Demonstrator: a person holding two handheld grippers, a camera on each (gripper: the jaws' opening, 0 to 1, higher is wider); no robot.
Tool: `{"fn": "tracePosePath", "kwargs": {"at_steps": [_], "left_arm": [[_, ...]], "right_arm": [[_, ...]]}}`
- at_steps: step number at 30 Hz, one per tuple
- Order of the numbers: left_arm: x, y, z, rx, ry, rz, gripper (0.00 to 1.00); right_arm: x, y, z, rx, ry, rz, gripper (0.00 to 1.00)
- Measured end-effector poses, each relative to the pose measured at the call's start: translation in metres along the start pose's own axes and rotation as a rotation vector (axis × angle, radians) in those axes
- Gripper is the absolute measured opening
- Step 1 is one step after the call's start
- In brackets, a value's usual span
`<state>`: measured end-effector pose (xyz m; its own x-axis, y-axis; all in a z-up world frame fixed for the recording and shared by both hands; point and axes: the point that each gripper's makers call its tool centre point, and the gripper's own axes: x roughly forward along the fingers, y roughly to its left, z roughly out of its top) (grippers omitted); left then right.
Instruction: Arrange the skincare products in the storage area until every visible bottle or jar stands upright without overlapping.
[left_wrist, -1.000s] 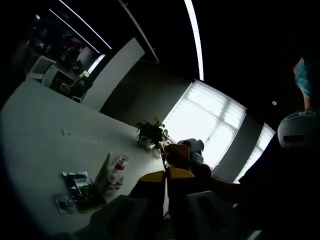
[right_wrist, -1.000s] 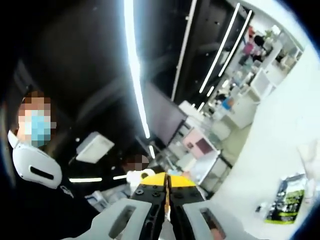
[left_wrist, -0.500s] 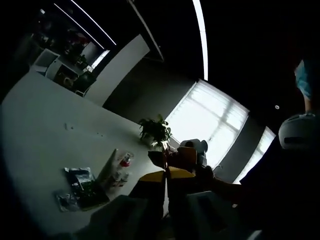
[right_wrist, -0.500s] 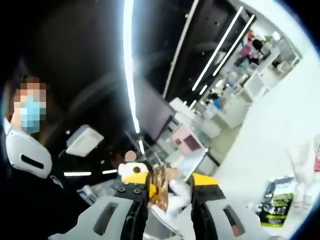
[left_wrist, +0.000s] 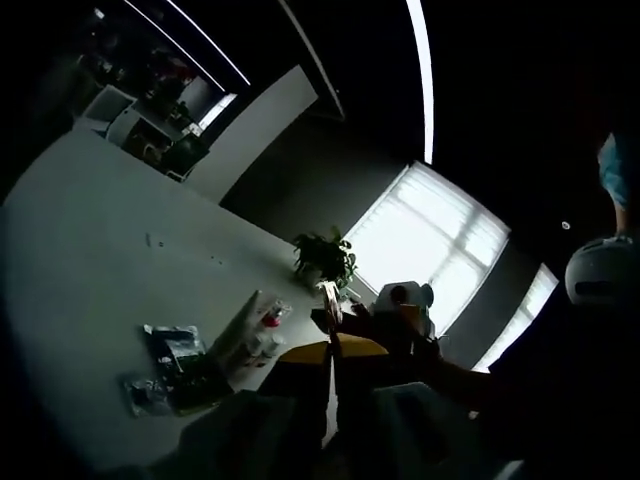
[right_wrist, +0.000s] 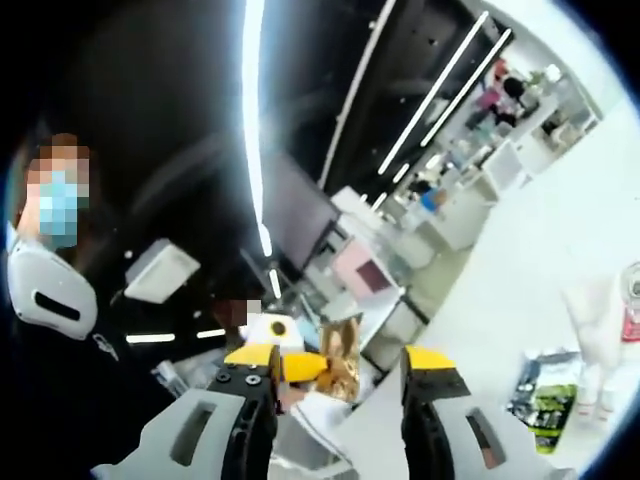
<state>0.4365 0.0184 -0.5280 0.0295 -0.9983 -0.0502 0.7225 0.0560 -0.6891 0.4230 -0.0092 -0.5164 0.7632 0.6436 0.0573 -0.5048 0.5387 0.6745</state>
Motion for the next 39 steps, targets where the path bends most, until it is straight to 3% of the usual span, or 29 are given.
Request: {"fn": "tracePosePath", "kwargs": {"at_steps": [7, 16, 24, 39], "left_arm": [[-0.006, 0.040, -0.001, -0.040, 0.028, 0.053, 0.04], [-0.010, 0.091, -0.005, -0.109, 0.033, 0.123, 0.04], [-0.010, 0.140, -0.019, -0.165, 0.090, 0.187, 0.04], [0.003, 0.192, -0.039, -0.218, 0.199, 0.256, 0.04]], "right_arm": [[-0.005, -0.010, -0.020, -0.048, 0.061, -0.054, 0.71], [-0.022, -0.022, -0.033, -0.030, 0.066, -0.101, 0.75], [-0.037, -0.035, -0.041, -0.055, 0.068, -0.154, 0.86], [-0.054, -0.053, -0.055, -0.026, 0.079, -0.194, 0.92]]}}
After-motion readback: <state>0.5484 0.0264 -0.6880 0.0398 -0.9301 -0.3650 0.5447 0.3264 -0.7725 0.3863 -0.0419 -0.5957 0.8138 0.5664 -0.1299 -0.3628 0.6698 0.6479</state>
